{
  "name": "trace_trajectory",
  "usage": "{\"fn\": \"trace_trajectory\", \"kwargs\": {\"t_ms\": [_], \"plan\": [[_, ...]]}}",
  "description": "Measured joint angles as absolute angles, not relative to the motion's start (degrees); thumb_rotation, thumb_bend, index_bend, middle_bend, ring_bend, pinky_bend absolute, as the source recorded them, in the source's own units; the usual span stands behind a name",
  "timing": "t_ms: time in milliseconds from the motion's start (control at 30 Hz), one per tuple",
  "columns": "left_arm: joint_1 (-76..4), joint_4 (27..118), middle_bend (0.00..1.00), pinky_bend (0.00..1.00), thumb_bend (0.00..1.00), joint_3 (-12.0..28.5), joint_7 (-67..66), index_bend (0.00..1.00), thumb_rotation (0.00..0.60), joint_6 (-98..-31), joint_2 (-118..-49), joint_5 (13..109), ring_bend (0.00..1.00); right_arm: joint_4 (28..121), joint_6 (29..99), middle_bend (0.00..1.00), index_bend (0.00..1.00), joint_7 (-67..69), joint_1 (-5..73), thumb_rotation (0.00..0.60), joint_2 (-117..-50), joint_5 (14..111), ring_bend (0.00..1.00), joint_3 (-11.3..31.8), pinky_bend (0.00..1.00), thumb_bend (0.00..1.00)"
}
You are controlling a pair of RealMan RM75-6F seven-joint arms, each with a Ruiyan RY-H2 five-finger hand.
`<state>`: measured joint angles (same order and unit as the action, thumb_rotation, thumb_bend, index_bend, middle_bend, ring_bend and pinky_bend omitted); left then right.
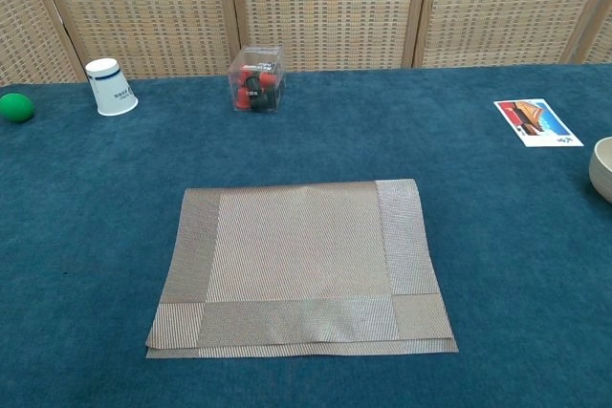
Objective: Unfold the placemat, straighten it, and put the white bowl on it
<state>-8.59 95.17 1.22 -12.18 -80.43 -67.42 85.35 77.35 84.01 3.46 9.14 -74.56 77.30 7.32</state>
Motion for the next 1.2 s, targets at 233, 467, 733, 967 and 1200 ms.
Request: {"fn": "trace_trajectory", "kwargs": {"t_ms": [233,467,733,967,1200], "plan": [[-11.4,95.3,0.00,0.00,0.13,1.4,-9.4,0.34,0.600,-79.0,-68.6,89.5,0.00,78.8,86.8,0.00,0.16,8.7,6.9,0.600,-72.1,79.5,0.00,7.5,0.00,0.24],[-15.7,97.2,0.00,0.00,0.21,1.5,-10.6,0.47,0.600,-74.0,-71.4,92.0,0.00,79.7,87.0,0.00,0.17,11.6,6.4,0.600,-70.7,79.6,0.00,8.3,0.00,0.23],[-20.6,97.3,0.00,0.00,0.26,0.9,-17.6,0.53,0.600,-65.1,-79.1,91.2,0.00,79.9,86.3,0.00,0.17,16.0,5.9,0.600,-69.2,78.8,0.00,9.6,0.00,0.23],[-22.5,95.3,0.00,0.00,0.41,-0.1,-22.9,0.44,0.600,-61.8,-84.9,89.5,0.00,80.1,86.0,0.00,0.17,17.9,5.8,0.600,-68.9,78.8,0.00,9.9,0.00,0.23],[-22.8,92.8,0.00,0.00,0.41,-1.8,-25.4,0.41,0.600,-60.6,-87.9,87.4,0.00,80.4,86.2,0.00,0.17,18.6,5.5,0.600,-68.7,79.5,0.00,10.0,0.00,0.23]]}}
